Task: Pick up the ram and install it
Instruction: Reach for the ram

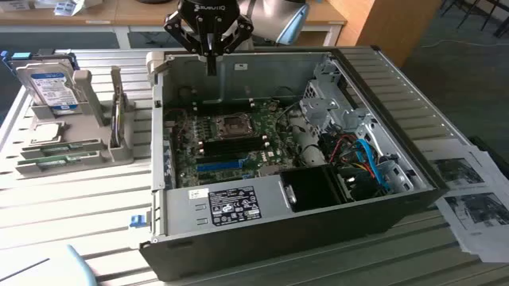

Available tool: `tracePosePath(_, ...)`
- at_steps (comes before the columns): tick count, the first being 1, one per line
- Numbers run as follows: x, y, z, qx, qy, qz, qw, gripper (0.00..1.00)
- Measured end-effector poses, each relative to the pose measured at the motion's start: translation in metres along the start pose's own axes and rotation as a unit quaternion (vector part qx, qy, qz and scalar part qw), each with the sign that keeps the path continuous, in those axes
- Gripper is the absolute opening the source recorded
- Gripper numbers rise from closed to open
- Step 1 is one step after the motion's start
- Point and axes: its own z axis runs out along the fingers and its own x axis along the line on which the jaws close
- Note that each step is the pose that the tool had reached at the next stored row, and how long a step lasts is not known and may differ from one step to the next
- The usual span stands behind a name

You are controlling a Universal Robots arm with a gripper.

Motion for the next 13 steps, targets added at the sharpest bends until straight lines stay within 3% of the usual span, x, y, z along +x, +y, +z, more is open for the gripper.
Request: tracePosePath(13,0.0007,-0.0001,0.0001,-0.0001,-0.0001,0.0,1.0,0.09)
